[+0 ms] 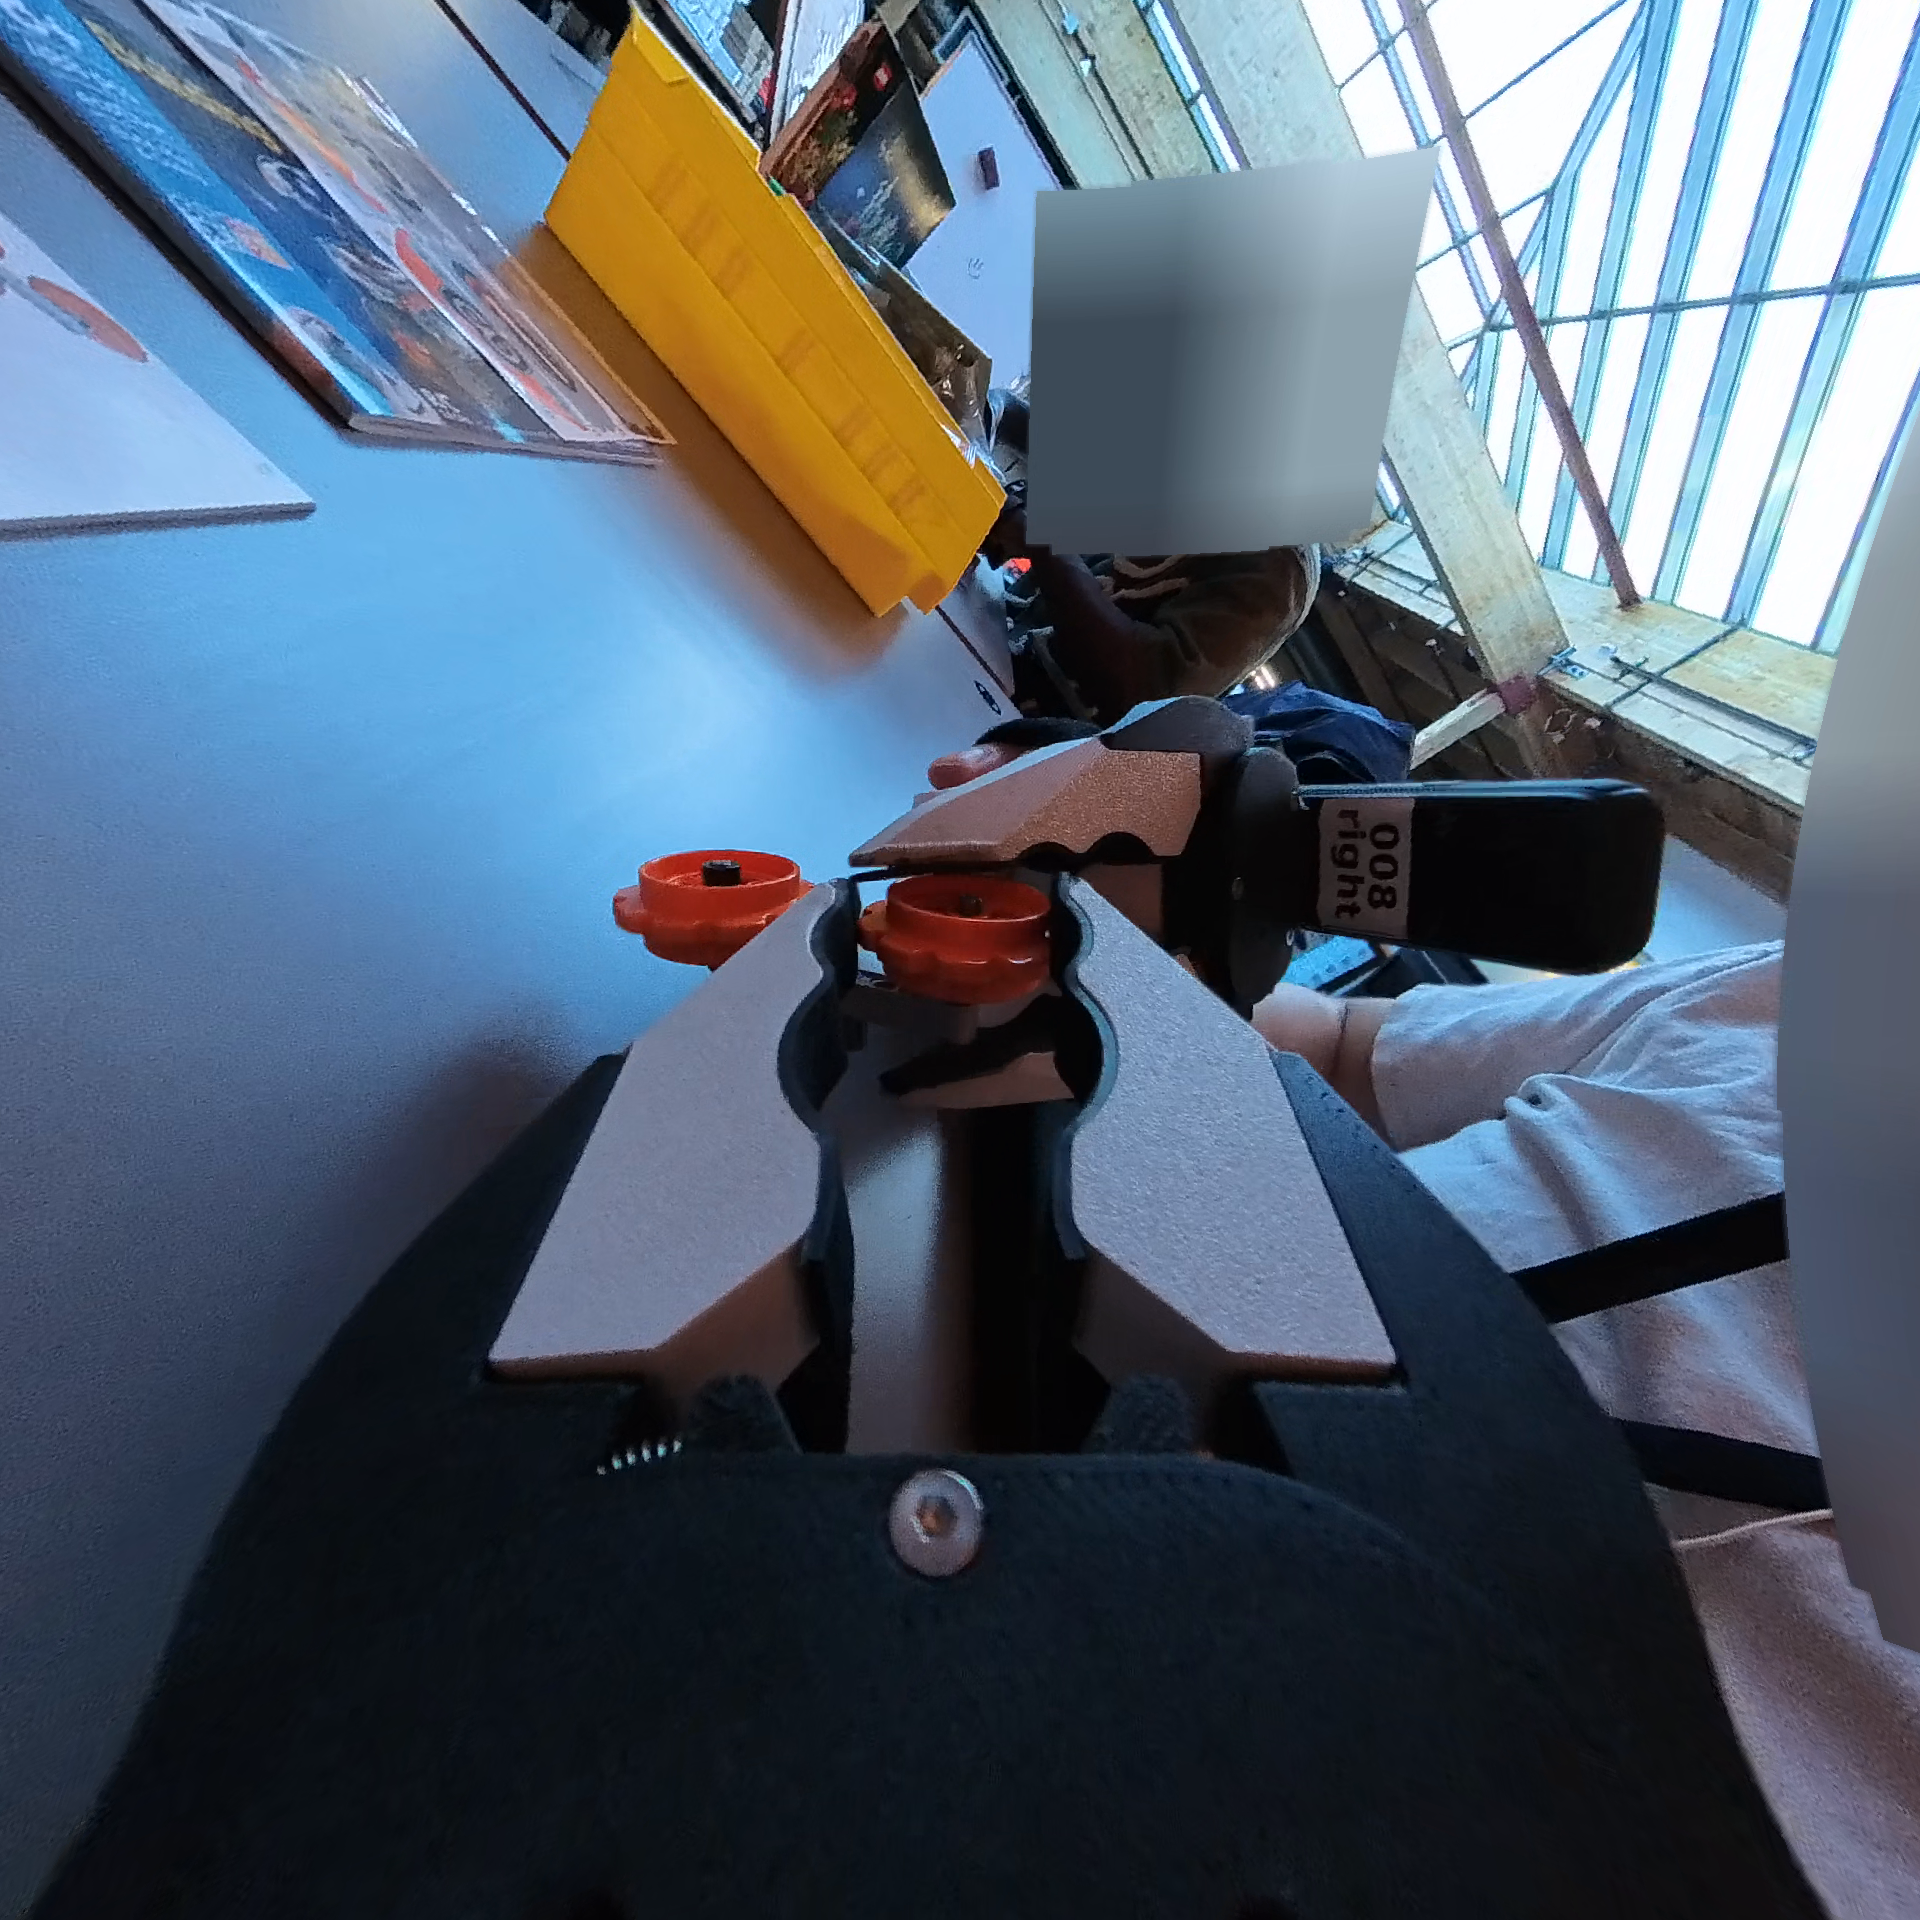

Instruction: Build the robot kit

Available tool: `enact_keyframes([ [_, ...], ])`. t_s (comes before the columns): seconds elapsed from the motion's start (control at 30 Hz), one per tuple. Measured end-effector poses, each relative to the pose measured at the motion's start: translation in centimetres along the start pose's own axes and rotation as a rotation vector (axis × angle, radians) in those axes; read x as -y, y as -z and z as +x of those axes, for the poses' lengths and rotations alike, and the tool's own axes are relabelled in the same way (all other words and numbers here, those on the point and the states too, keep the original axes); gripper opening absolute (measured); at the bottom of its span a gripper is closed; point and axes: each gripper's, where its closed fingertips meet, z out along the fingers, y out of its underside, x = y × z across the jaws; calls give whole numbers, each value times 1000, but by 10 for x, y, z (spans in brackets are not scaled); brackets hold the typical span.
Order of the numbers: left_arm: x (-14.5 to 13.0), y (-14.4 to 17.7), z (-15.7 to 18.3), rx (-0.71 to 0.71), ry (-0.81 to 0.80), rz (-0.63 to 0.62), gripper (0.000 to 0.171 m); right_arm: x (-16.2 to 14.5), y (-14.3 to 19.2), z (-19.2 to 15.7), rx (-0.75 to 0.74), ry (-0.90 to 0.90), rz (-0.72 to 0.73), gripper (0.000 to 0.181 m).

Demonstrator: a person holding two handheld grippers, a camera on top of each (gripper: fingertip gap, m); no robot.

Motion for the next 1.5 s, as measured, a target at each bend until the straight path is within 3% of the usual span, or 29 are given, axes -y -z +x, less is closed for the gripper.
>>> enact_keyframes([
  [0.23,-1,0,6,-30,-23,3,35,6,1,-2,-12,63,21,37],
  [0.33,0,0,11,-76,26,15,35,12,4,-2,-39,135,46,34],
  [0.57,2,1,15,-159,154,35,35,18,6,-2,-21,72,89,34],
  [1.1,5,2,34,-197,-1,51,35,23,13,6,-96,162,123,39],
  [1.5,0,1,35,-202,9,31,35,20,15,4,-117,245,82,35],
])
